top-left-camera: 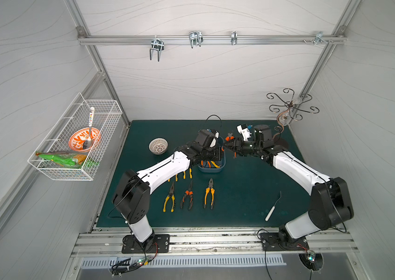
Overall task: Take the pliers out of the storage box
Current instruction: Pick up the pliers from the storage box, then place the pliers at the center of the board.
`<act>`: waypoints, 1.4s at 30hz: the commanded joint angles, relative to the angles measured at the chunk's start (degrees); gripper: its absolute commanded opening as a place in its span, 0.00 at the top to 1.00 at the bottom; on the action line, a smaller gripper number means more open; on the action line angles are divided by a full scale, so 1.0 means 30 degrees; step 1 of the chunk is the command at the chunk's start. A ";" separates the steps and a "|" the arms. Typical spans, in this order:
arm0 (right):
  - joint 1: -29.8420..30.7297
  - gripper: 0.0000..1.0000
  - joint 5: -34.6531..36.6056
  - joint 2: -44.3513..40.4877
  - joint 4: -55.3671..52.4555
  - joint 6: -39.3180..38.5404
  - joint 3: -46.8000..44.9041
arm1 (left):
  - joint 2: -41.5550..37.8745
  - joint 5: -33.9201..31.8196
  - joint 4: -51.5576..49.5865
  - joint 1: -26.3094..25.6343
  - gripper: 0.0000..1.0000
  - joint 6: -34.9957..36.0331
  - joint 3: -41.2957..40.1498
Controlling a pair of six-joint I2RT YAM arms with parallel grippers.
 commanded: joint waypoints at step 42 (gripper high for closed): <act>0.1791 0.96 -0.1712 -0.1255 -0.3665 -0.4674 -0.5718 | -1.3804 0.0977 -0.0162 -0.0368 0.08 1.3740 -1.1548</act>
